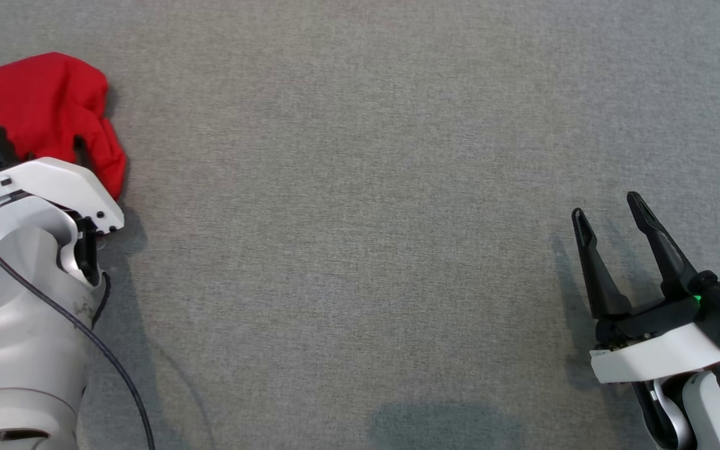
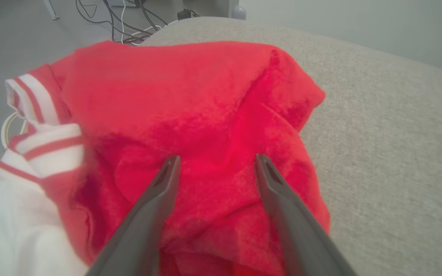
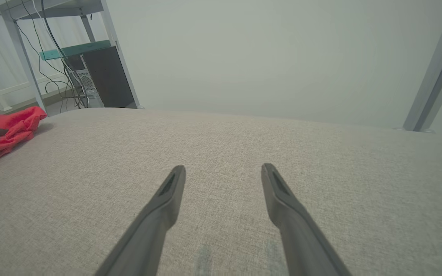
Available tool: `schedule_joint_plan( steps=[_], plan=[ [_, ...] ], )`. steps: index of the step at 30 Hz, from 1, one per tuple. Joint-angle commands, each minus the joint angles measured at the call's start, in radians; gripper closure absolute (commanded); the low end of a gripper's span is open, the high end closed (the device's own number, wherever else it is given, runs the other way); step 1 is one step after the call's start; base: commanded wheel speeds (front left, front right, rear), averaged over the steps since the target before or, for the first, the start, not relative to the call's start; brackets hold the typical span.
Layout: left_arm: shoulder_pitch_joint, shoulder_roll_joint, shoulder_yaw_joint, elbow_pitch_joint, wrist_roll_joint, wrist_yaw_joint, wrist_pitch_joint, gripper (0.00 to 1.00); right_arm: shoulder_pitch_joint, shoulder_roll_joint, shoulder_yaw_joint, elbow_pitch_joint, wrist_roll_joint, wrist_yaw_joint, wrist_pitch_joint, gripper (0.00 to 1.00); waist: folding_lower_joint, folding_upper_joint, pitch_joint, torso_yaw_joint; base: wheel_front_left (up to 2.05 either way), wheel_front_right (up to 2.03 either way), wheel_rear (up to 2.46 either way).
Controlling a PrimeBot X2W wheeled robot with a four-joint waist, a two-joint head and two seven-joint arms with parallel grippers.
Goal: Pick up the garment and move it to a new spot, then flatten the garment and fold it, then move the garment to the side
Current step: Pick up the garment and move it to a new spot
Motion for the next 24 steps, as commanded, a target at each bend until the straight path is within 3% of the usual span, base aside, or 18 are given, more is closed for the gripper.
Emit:
schedule_joint_plan(
  steps=[1, 10, 11, 12, 13, 18, 24],
  plan=[
    [-0.023, 0.055, 0.023, -0.008, -0.006, -0.002, 0.001, 0.00, -0.006, -0.011, 0.026, -0.029, 0.008, 0.004, -0.011, 0.00, 0.0000, 0.0000, 0.010, -0.011, 0.00, 0.00, 0.00],
    [-0.043, 0.077, 0.031, 0.079, -0.034, -0.018, 0.046, 0.00, -0.015, -0.023, 0.021, -0.039, 0.013, 0.004, -0.011, 0.00, 0.0000, 0.0000, 0.026, -0.028, 0.00, 0.00, 0.00],
    [-0.041, 0.076, 0.031, 0.084, -0.037, -0.022, 0.053, 0.51, -0.017, -0.024, 0.022, -0.040, 0.013, 0.004, -0.011, 0.00, 0.0000, 0.0000, 0.026, -0.028, 0.00, 0.00, 0.00],
    [-0.040, 0.074, 0.034, 0.087, -0.044, -0.025, 0.055, 0.94, -0.018, -0.025, 0.023, -0.040, 0.014, 0.004, -0.011, 0.00, 0.0000, 0.0000, 0.025, -0.028, 0.00, 0.00, 0.00],
    [-0.038, 0.071, 0.035, 0.089, -0.047, -0.029, 0.055, 1.00, -0.018, -0.026, 0.024, -0.040, 0.014, 0.004, -0.011, 0.00, 0.0000, 0.0000, 0.024, -0.027, 0.00, 0.00, 0.00],
    [-0.028, 0.056, 0.049, 0.097, -0.078, -0.061, 0.049, 1.00, -0.016, -0.024, 0.030, -0.036, 0.016, 0.004, -0.011, 0.00, 0.0000, 0.0000, 0.003, -0.023, 0.00, 0.00, 0.00],
    [-0.016, 0.038, 0.062, 0.092, -0.108, -0.113, -0.029, 1.00, -0.010, -0.016, 0.038, -0.027, 0.024, 0.004, -0.011, 0.00, 0.0000, 0.0000, -0.046, -0.025, 0.00, 0.00, 0.00]
  ],
)
